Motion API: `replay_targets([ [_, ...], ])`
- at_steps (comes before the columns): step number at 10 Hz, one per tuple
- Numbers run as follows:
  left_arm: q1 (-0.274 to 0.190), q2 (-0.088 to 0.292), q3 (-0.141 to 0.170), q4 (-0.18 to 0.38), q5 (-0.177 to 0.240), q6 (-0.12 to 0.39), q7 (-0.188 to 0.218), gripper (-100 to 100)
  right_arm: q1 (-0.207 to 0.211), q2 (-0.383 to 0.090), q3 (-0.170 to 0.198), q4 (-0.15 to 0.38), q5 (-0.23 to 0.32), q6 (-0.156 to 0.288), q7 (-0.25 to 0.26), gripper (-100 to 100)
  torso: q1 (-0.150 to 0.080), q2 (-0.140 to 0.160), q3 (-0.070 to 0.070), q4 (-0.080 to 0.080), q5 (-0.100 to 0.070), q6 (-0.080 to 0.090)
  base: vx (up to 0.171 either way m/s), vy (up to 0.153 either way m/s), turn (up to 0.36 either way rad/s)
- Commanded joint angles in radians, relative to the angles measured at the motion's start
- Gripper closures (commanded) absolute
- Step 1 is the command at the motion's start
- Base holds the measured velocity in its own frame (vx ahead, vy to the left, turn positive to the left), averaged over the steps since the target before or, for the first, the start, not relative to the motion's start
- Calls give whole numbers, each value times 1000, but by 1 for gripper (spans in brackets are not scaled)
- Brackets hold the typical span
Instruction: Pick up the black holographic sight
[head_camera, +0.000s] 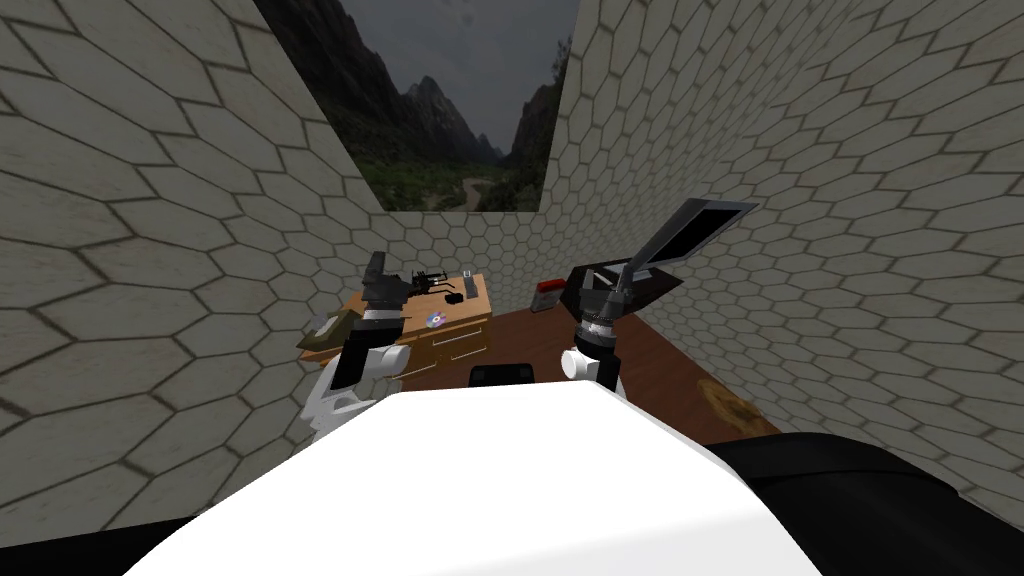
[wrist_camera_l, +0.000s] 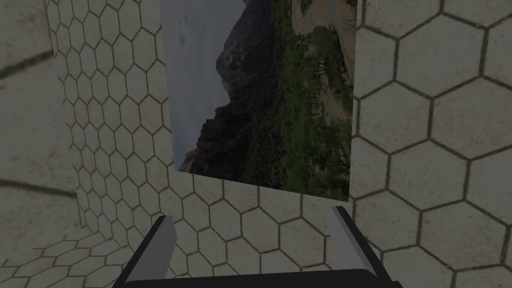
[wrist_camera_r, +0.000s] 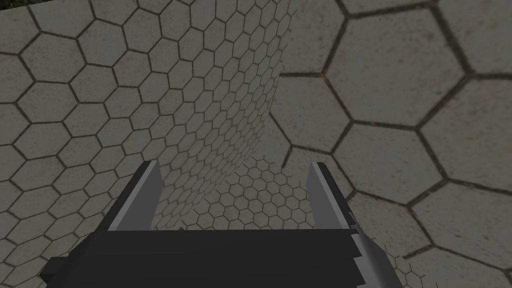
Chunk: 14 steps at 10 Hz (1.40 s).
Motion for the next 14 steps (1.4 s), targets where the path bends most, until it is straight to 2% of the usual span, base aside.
replay_targets([
  [1,-5,27,35,36,2,50,1,-100,0,0,0,0,0,0,0,0,0,0,0,0,0,0,7,-118,-92],
  [2,-5,27,35,36,2,72,1,-100,0,0,0,0,0,0,0,0,-2,0,0,0,0,0,12,-106,-37],
  [3,-19,51,67,73,3,102,0,-100,0,0,0,0,0,0,0,0,-1,0,0,0,0,0,18,-111,-90],
  [4,-19,51,67,73,3,133,0,-100,0,0,0,0,0,0,0,0,-2,-1,0,0,0,0,17,-95,-45],
  [5,-34,75,101,103,5,169,0,-100,0,0,0,0,0,0,0,0,-1,0,0,0,0,0,32,-129,-101],
  [6,-34,75,101,110,5,195,0,-100,0,0,0,0,0,0,0,0,-2,-1,-1,0,0,0,27,-105,-38],
  [7,-48,99,135,145,8,233,-1,-100,0,0,0,0,0,0,0,0,-1,-1,-1,0,0,0,18,-112,-94],
  [8,-48,99,135,148,8,257,-1,-100,0,0,0,0,0,0,0,0,-2,-1,0,0,0,0,13,-110,-44],
  [9,-63,123,169,187,11,290,-2,-100,0,0,0,0,0,0,0,0,-1,0,0,0,0,0,34,-135,-87],
  [10,-63,123,169,187,11,323,-2,-100,0,0,0,0,0,0,0,0,-3,-1,-1,0,-1,0,24,-111,-36],
  [11,-78,146,202,219,16,354,-3,-100,0,0,0,0,0,0,0,0,-2,-1,0,0,0,0,17,-141,-123],
  [13,-78,146,202,226,16,389,-3,-100,0,0,0,0,0,0,0,0,-2,0,0,0,-1,0,17,-69,-7],
  [14,-94,170,235,265,23,422,-5,-100,0,0,0,0,0,0,0,0,3,0,0,0,0,0,19,-69,-98],
])
